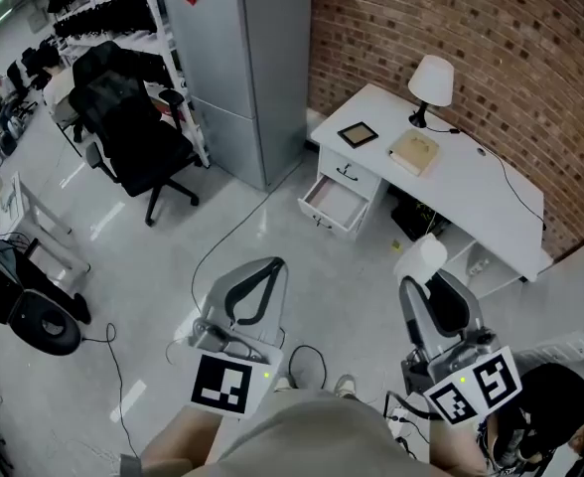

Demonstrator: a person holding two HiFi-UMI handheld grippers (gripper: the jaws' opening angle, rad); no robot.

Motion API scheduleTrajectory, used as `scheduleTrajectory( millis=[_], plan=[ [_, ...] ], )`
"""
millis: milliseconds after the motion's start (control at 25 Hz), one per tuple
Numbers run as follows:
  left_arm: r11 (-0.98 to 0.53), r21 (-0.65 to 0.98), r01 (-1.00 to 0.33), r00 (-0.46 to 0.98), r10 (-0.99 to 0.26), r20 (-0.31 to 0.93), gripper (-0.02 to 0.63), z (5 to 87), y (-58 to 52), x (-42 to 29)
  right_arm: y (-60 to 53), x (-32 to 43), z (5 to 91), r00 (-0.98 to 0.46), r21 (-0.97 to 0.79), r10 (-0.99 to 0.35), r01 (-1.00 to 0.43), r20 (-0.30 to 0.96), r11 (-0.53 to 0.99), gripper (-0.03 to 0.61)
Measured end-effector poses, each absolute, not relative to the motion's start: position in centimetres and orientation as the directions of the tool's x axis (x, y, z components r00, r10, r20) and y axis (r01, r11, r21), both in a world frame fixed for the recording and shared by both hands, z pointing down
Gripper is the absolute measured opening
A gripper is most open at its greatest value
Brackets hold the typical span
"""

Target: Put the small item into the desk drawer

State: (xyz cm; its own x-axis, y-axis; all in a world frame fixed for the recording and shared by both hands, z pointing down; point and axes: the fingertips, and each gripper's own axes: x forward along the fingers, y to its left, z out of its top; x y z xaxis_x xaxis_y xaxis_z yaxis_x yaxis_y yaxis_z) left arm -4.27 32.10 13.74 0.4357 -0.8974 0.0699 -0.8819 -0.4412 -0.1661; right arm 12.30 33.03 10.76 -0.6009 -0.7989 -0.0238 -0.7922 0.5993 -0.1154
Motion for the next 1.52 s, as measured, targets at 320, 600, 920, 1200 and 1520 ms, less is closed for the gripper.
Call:
scheduleTrajectory(
  millis=[320, 600, 920, 1200, 1520],
  plan=[
    [-0.427, -0.127, -0.895, 0.421, -0.904, 0.074, 0.003, 15.1, 31.7, -8.2, 32.4, 9.0, 12.5, -0.593, -0.126, -0.805, -0.799, 0.001, 0.588, 0.123],
    [-0.430, -0.107, -0.896, 0.422, -0.902, 0.092, 0.003, 16.3, 30.8, -10.8, 31.3, 7.4, 13.7, -0.569, -0.126, -0.822, -0.818, 0.026, 0.562, 0.124],
    [-0.431, -0.107, -0.896, 0.418, -0.900, 0.124, 0.003, 17.3, 26.2, -9.7, 26.1, 8.3, 15.6, -0.574, -0.158, -0.817, -0.812, 0.050, 0.561, 0.124],
    [-0.425, -0.117, -0.897, 0.408, -0.901, 0.146, 0.003, 18.4, 18.3, -6.9, 17.9, 10.3, 17.3, -0.602, -0.175, -0.795, -0.792, 0.071, 0.585, 0.123],
    [-0.409, -0.117, -0.905, 0.382, -0.902, 0.201, 0.003, 20.1, 8.4, -3.1, 7.7, 13.4, 18.9, -0.633, -0.195, -0.767, -0.769, 0.102, 0.608, 0.124]
  ],
)
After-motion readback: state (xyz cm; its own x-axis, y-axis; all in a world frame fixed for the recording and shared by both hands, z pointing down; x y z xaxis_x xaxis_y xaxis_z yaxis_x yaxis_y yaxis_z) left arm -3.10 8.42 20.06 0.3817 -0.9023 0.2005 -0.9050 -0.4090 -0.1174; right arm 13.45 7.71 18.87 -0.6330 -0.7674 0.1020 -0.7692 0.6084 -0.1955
